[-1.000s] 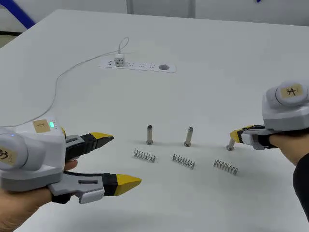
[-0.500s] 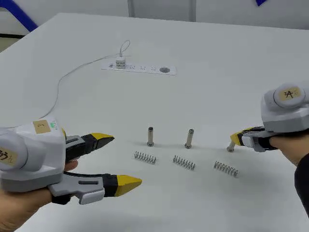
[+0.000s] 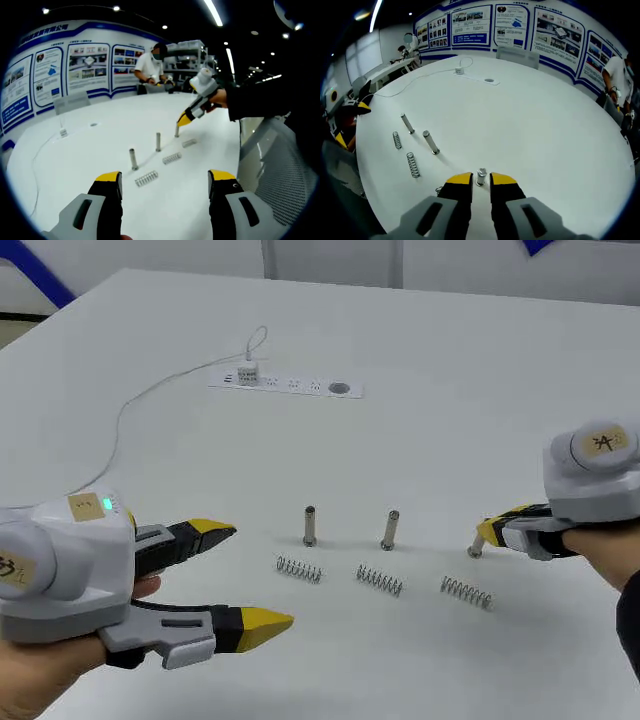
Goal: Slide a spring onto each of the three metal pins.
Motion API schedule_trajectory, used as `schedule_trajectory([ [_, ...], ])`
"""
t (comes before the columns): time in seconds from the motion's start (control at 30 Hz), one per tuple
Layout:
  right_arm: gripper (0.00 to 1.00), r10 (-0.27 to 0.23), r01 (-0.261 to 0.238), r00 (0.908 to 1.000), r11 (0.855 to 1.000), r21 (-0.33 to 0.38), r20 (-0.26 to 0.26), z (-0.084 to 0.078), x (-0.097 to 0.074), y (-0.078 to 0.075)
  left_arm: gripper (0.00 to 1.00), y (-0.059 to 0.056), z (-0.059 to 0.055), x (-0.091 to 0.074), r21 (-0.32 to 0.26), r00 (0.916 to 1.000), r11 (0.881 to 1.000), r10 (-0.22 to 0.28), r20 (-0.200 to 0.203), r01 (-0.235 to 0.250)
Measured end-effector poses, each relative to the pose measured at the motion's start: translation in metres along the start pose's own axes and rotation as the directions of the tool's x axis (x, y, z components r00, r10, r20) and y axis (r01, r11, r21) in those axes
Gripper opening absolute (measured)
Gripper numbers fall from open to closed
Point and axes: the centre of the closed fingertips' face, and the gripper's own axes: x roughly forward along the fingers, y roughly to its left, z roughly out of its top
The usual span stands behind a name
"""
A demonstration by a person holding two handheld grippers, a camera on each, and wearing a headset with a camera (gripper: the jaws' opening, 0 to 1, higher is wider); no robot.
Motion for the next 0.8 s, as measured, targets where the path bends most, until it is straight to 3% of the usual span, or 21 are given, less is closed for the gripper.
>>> schedule_trajectory([
  [0.23,0.15,0.012,-0.012,0.9999,1.0,-0.018,-0.001,-0.011,-0.009,0.005,0.71,-0.002,-0.001,0.001,0.003,0.9999,1.0,-0.009,-0.005,0.009],
  [0.4,0.15,0.049,-0.049,0.9988,0.998,-0.031,0.002,-0.021,-0.016,0.011,0.71,-0.003,-0.001,0.001,0.006,0.9999,1.0,-0.015,-0.009,0.015],
  [0.67,0.15,0.182,-0.181,0.9832,0.977,-0.109,0.003,-0.04,-0.018,0.032,0.71,-0.005,-0.001,0.002,0.011,0.9997,1.0,-0.018,-0.017,0.018],
  [0.8,0.16,0.22,-0.218,0.9756,0.965,-0.147,-0.004,-0.044,-0.015,0.039,0.71,-0.006,-0.001,0.002,0.015,0.9996,1.0,-0.018,-0.024,0.018],
])
